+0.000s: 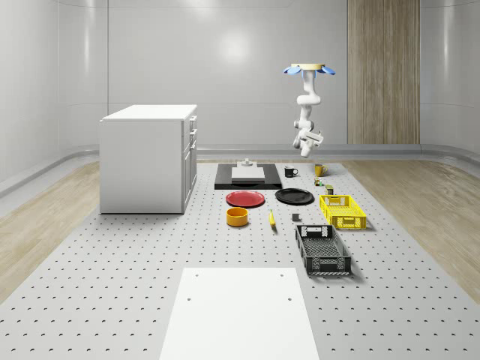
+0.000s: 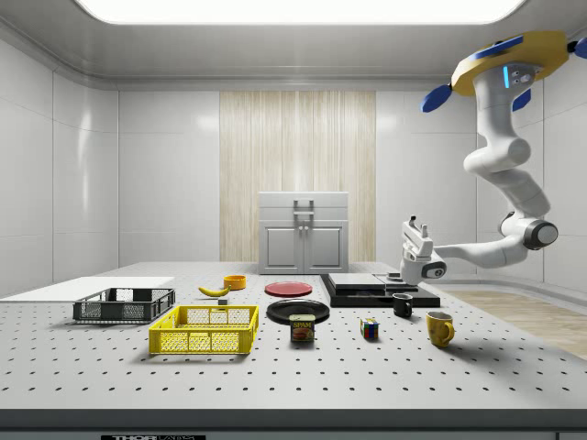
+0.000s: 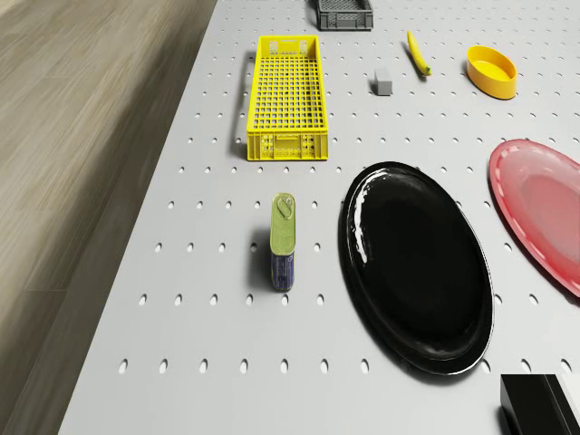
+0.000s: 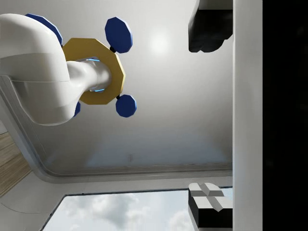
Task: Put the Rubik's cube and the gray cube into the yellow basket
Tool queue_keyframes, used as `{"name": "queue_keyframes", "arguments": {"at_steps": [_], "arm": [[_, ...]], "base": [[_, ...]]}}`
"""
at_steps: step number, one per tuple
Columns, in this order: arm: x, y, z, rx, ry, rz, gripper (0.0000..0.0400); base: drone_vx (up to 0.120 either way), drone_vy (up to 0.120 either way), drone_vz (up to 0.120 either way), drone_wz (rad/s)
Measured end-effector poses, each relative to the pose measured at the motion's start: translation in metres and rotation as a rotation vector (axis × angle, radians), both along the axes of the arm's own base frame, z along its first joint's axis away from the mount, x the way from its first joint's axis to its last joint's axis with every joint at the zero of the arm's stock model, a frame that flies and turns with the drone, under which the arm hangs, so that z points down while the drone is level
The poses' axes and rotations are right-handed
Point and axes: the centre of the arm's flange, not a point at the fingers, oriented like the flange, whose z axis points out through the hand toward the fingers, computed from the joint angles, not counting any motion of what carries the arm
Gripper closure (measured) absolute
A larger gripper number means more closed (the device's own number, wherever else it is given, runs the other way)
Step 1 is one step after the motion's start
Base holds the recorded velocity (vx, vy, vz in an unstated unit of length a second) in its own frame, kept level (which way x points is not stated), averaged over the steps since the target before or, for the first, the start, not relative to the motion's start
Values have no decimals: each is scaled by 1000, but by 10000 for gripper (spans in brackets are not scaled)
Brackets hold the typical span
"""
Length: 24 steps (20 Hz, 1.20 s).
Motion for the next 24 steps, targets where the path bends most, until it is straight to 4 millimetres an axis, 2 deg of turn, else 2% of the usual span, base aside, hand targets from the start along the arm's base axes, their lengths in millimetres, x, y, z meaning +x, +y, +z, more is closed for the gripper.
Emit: {"name": "queue_keyframes", "arguments": {"at_steps": [4,6,8,10,12,15,19,24], "arm": [[1,32,-28,-430,-1,-14,0],[1,46,-54,-730,-1,-24,0],[3,52,-87,-1069,-1,-36,0],[4,46,-121,-1413,-1,-49,0],[5,31,-148,-1723,0,-60,0],[5,5,-172,-2081,2,-72,0],[6,-20,-184,-2366,3,-77,0],[6,-36,-187,-2532,4,-78,0]], "base": [[120,0,-110,0],[120,0,-40,0],[120,0,-120,0],[120,0,-120,0],[120,0,-120,0],[120,0,-120,0],[120,0,-120,0],[120,0,-120,0]]}}
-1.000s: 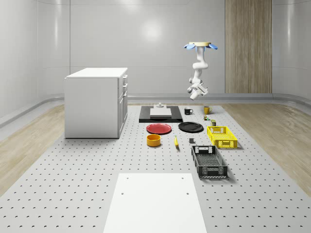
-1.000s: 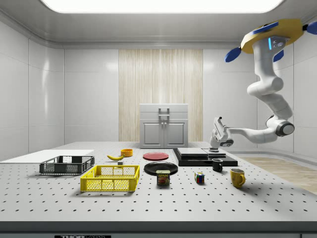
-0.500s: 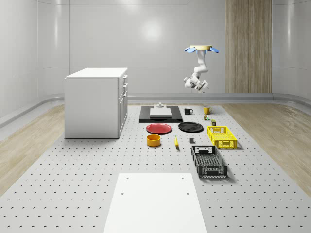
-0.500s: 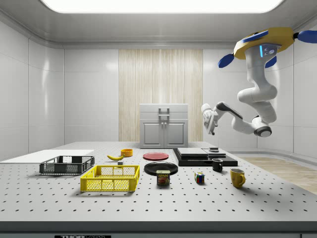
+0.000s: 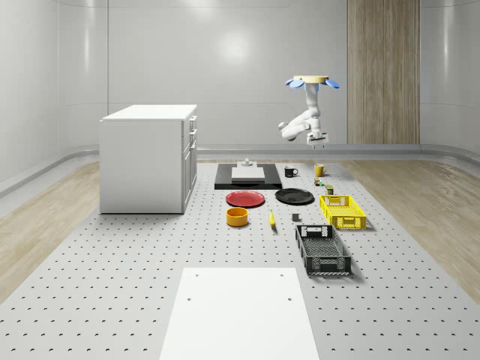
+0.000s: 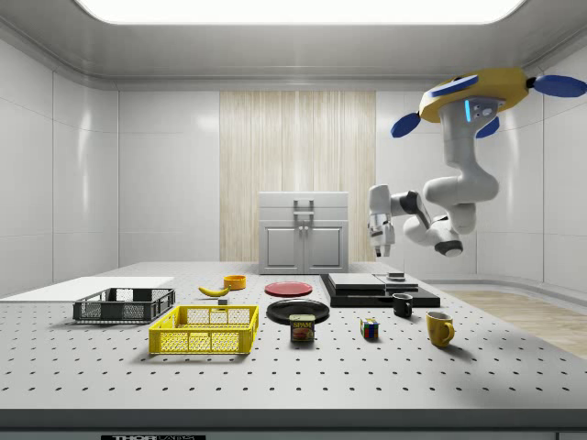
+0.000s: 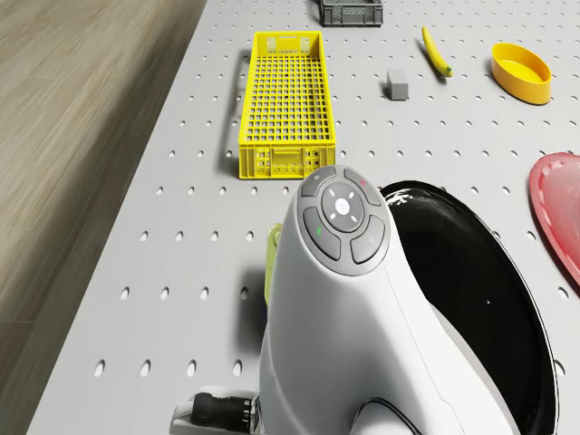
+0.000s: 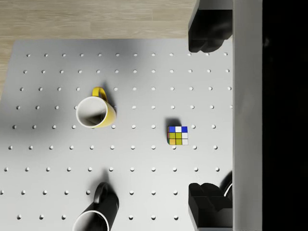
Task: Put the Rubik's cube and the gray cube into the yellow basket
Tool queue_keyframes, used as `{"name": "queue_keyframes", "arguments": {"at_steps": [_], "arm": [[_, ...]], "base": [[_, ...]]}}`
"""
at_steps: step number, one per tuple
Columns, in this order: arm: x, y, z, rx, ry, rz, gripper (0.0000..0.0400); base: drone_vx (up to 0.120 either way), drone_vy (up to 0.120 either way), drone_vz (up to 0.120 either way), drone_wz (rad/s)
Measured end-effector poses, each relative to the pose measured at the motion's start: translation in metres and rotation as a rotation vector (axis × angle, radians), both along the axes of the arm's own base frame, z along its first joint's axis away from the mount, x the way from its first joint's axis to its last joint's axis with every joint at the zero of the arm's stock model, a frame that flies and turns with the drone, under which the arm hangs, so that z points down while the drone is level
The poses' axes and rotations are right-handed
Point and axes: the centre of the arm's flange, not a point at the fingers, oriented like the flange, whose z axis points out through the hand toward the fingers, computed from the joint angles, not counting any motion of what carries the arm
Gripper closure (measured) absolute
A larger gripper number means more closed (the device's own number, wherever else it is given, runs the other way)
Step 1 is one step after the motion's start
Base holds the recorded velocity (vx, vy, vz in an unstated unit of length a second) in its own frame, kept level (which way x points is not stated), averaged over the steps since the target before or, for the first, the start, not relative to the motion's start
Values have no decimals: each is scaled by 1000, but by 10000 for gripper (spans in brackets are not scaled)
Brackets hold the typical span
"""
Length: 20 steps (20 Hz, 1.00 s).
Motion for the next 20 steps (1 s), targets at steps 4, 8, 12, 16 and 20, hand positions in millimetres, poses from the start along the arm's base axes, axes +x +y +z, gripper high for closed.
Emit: {"name": "queue_keyframes", "arguments": {"at_steps": [4,8,12,16,20], "arm": [[0,-6,-1,-59,2,-1,0],[0,-9,-1,-87,3,-2,0],[0,-10,-1,-101,4,-2,0],[0,-11,-1,-107,4,-2,0],[0,-11,-1,-111,4,-2,0]], "base": [[120,0,-120,0],[10,0,-120,0],[0,-40,-120,0],[0,-20,-120,0],[0,0,-120,0]]}}
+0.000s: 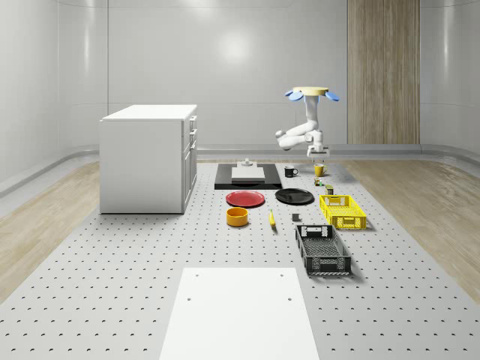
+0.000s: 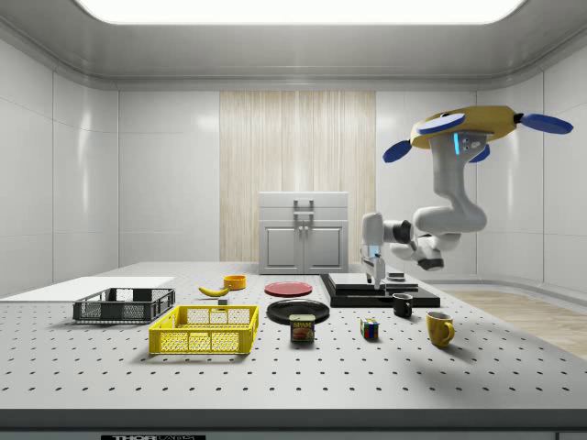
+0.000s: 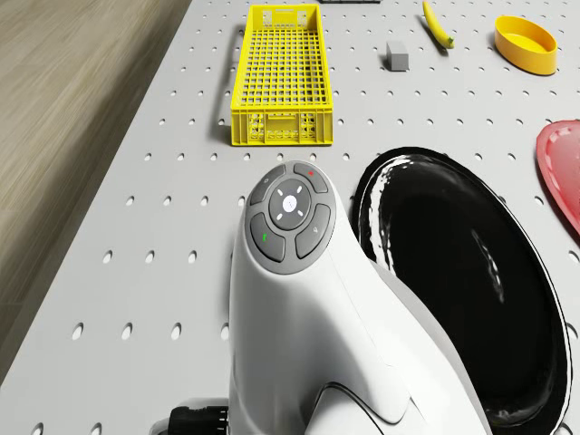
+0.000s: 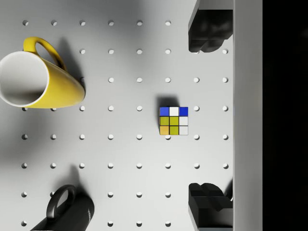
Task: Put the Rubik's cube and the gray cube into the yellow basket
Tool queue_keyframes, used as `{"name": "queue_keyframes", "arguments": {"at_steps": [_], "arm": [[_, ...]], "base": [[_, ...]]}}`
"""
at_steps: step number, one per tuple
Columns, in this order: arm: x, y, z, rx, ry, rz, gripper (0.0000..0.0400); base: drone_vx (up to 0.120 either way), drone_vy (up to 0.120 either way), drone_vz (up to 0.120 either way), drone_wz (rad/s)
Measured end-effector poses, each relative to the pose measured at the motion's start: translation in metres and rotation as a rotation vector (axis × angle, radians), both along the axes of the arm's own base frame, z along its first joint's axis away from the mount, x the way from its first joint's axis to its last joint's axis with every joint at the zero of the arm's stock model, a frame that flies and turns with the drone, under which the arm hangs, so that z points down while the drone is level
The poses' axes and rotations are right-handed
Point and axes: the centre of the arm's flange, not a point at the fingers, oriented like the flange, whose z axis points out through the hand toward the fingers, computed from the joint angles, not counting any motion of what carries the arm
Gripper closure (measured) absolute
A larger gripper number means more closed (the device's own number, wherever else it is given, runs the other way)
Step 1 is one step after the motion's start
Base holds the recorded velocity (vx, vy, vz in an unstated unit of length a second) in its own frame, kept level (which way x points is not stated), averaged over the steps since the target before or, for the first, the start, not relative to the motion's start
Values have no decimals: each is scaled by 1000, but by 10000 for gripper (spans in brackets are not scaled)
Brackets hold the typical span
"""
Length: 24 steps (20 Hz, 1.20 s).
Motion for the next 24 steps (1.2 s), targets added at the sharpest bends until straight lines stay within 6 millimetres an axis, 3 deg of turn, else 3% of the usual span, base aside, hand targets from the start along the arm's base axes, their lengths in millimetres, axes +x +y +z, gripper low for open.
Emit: {"name": "queue_keyframes", "arguments": {"at_steps": [24], "arm": [[0,0,1,-3,0,0,0]], "base": [[0,-7,-113,0]]}}
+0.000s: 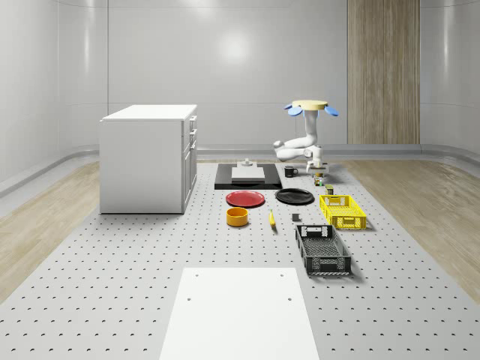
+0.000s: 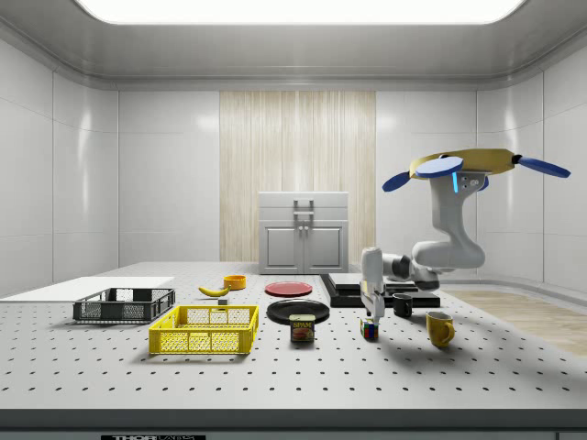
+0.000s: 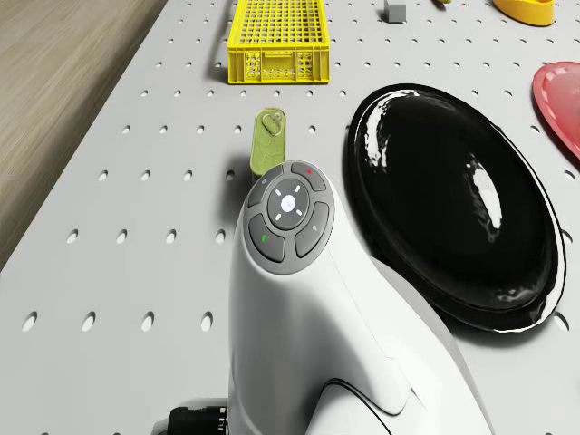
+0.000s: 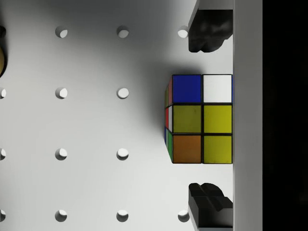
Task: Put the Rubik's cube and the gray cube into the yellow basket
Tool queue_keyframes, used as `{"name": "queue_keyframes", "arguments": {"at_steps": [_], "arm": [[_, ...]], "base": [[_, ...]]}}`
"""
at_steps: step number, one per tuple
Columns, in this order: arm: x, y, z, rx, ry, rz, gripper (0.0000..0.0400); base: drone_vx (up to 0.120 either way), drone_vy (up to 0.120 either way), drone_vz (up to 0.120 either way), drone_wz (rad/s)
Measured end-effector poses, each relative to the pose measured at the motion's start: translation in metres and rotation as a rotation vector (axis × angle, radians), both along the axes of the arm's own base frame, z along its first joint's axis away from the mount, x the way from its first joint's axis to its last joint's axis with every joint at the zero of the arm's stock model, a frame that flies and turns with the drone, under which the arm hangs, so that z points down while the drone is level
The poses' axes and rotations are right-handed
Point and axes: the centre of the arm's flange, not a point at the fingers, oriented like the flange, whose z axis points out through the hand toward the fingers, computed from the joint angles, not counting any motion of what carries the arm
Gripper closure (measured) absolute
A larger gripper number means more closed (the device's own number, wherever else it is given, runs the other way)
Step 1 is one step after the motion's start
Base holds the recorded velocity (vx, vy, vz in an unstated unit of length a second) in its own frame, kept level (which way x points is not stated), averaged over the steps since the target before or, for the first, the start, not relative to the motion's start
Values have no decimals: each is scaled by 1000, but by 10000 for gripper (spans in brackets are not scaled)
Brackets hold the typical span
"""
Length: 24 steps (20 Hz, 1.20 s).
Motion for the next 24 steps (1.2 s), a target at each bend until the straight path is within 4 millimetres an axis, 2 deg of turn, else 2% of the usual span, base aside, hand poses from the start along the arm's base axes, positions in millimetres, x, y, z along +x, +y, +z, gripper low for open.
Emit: {"name": "queue_keyframes", "arguments": {"at_steps": [6,10,24], "arm": [[1,0,16,0,0,0,0],[11,0,22,0,0,0,0],[22,0,27,0,0,0,0]], "base": [[0,0,0,0],[0,0,0,0],[0,0,0,0]]}}
